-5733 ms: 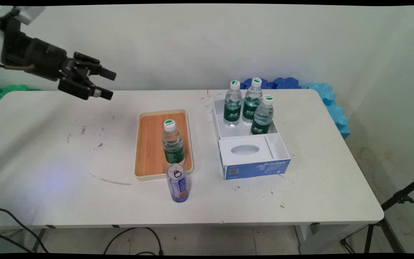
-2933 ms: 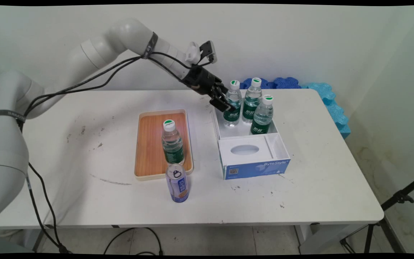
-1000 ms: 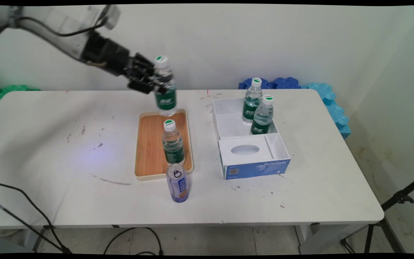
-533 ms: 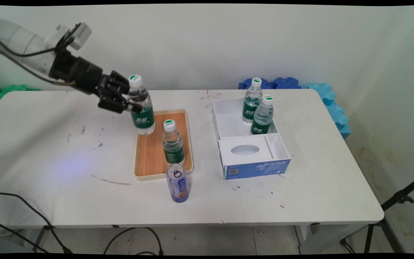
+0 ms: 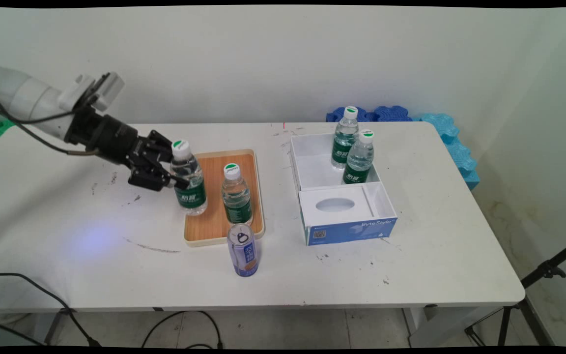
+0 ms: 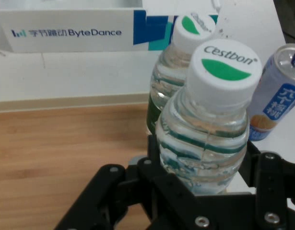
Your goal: Place the picked object on the tray
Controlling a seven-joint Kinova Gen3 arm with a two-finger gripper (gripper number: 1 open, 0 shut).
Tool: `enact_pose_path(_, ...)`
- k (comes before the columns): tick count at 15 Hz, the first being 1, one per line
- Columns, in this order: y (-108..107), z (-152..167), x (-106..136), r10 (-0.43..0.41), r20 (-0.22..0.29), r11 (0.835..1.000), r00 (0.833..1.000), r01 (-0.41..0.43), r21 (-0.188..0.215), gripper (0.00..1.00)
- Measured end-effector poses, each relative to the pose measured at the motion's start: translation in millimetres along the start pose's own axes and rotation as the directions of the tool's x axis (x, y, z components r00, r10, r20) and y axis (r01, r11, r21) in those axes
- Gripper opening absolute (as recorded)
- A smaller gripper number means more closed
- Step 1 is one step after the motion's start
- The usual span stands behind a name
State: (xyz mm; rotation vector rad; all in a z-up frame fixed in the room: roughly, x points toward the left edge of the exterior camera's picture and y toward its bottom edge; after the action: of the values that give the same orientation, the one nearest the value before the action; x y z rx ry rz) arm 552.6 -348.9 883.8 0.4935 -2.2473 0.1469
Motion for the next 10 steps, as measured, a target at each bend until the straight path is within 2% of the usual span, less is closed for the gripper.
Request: enact_pose_path(10, 5.9, 41.2, -23.3, -0.024, 0.005, 0.999, 1.0, 0.024, 0.034, 0.0)
